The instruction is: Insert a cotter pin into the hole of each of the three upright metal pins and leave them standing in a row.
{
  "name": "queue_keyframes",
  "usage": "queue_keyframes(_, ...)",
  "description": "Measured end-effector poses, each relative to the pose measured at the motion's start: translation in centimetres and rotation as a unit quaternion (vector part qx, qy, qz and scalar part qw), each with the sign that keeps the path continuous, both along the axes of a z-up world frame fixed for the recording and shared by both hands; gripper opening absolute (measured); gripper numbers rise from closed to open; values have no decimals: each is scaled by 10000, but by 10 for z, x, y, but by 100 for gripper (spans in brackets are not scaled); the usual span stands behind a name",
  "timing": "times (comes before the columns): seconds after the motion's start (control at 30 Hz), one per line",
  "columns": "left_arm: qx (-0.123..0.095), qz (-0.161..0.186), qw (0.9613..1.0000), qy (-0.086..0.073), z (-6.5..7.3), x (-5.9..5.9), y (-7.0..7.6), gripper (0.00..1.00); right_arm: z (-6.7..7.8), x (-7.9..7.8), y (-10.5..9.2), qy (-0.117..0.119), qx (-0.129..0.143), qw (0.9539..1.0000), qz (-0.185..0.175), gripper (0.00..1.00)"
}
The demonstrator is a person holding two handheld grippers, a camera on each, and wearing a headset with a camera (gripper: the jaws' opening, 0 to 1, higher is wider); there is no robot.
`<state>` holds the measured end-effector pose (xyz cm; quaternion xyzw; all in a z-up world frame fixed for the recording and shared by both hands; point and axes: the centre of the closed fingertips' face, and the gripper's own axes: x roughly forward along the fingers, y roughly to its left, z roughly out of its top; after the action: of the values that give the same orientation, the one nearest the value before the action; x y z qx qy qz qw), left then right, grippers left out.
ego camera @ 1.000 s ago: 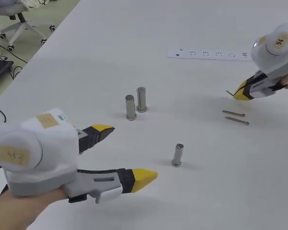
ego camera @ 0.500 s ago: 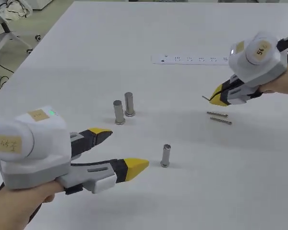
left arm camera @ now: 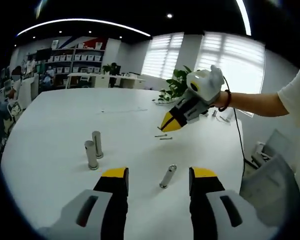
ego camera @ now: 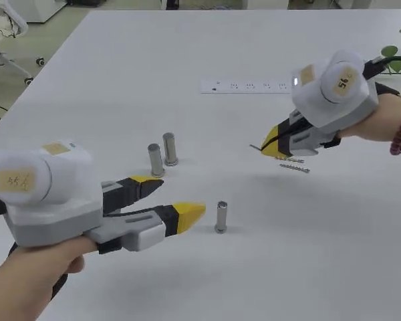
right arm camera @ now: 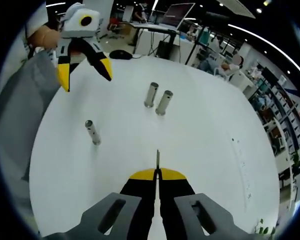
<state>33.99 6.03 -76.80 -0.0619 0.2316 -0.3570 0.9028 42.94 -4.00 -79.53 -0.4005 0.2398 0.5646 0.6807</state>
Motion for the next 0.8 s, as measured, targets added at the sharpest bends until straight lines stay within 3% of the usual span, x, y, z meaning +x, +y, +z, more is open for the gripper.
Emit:
queue_keyframes(0.5, -601, 57, 9976, 332, 8, 2, -15, 36, 20, -45, 35, -196, 265, 9974, 646, 2)
queue_keyframes(0.8, -1041, 108, 9925, 637, 12, 2, -25, 28, 21, -62, 44, -225, 333, 9955, 855, 2)
